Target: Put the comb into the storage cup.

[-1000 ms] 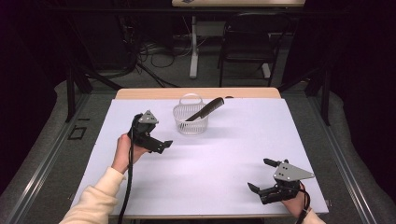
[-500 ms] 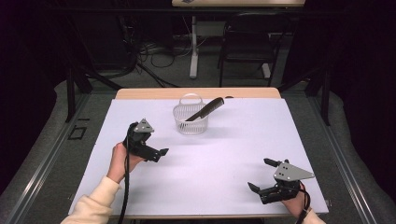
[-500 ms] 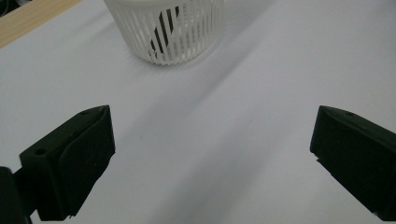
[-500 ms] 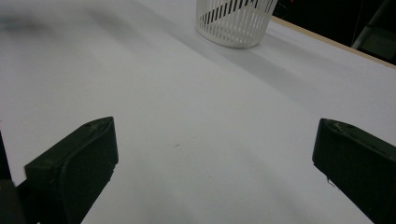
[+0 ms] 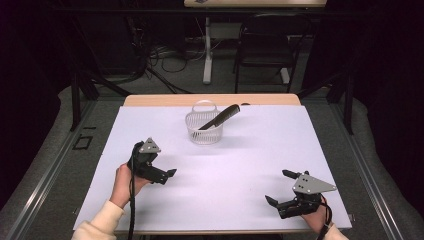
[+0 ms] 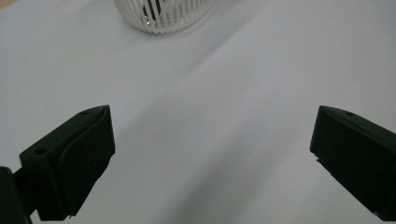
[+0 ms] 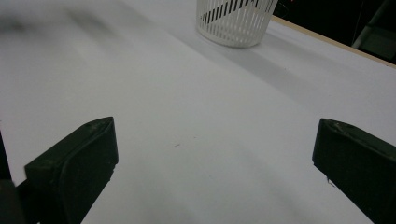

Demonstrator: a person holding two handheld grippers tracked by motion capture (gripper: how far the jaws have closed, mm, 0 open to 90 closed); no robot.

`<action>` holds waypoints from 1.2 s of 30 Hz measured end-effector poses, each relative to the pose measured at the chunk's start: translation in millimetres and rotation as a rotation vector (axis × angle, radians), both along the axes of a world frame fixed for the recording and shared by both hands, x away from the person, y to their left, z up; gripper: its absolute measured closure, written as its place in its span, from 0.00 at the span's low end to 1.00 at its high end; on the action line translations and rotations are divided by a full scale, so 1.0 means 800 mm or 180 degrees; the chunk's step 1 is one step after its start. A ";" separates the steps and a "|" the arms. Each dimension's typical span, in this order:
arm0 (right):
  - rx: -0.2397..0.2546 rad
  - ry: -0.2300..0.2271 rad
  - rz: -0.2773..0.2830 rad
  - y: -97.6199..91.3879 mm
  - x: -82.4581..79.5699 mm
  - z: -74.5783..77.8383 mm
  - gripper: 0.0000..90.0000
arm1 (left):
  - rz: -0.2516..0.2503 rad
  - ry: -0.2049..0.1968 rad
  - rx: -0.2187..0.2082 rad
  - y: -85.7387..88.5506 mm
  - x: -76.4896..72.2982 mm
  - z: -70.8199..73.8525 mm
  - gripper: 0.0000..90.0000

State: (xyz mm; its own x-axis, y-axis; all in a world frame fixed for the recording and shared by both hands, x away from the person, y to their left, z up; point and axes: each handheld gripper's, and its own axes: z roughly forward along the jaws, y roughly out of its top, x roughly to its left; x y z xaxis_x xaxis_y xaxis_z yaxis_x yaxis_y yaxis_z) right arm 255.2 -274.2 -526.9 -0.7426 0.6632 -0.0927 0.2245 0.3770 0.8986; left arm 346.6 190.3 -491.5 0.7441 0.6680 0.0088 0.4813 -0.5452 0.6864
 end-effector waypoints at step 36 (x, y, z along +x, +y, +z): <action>-0.0011 0.0006 0.0000 0.001 0.000 0.000 0.00 | 0.0034 0.0022 -0.0111 0.014 -0.068 -0.020 0.00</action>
State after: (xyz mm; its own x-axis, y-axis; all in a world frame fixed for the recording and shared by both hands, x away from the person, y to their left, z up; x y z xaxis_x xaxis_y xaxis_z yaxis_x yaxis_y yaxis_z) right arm 255.1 -273.0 -527.1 -0.7428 0.6629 -0.0937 0.2262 0.3802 0.8968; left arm 292.6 201.3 -507.8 0.7370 0.6756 -0.0199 0.4917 -0.5158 0.7015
